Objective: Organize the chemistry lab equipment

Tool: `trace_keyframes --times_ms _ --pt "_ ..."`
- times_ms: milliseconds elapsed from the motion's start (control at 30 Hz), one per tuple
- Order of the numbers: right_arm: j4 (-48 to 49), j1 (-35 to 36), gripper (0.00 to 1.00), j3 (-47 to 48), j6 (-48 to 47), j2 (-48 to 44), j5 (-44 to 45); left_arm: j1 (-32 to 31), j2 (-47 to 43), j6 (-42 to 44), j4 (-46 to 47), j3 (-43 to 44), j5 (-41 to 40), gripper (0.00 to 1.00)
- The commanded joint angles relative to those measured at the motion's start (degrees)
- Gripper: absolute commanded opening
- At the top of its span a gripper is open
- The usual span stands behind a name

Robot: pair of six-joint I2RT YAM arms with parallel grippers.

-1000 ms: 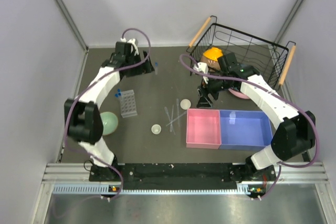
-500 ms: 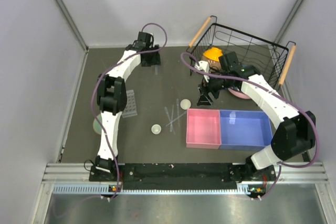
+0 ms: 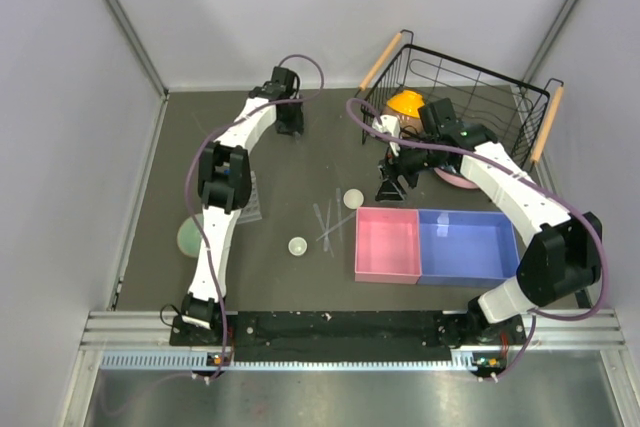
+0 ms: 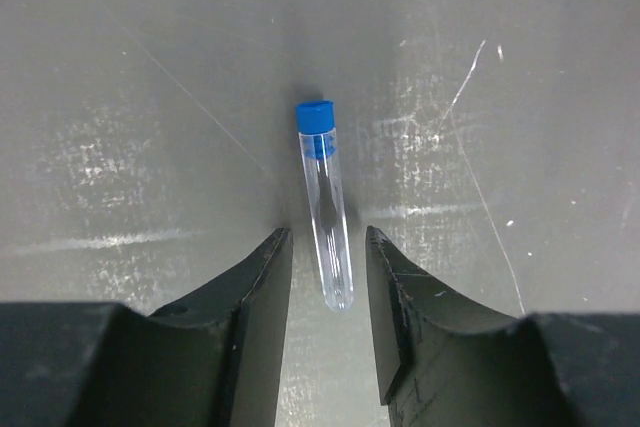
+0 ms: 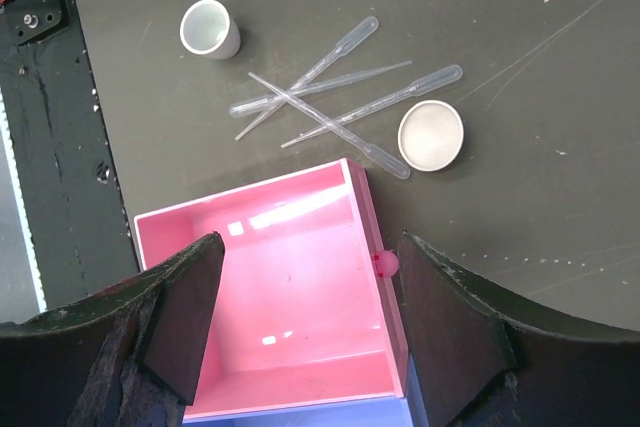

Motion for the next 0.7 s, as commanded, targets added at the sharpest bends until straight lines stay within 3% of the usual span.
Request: trace_keyframes --times_ms 0,200,367,467,667 --pt "1.74 -0.66 0.71 -0.12 0.29 -2.46 -2.11 -0.6 1.91 0.49 -2.4 3.6 -0.84 0.38" --pt "1.83 -0.66 0.71 -0.73 0.46 -2.72 -2.55 -0.51 3.14 1.2 -4.16 3.69 -2.77 0.3" --pt "1.91 -0.67 0.71 -0.82 0.72 -3.25 -2.55 -0.6 1.39 2.07 -4.61 2.12 -3.65 0.16" --pt "1.83 -0.66 0.71 -1.26 0.9 -4.12 -2.99 -0.51 -3.43 2.51 -1.01 -3.15 -3.3 0.11" --pt "0.95 -0.75 0.72 -1.27 1.25 -4.57 -6.76 -0.51 -19.59 1.11 8.65 -17.74 1.35 0.1"
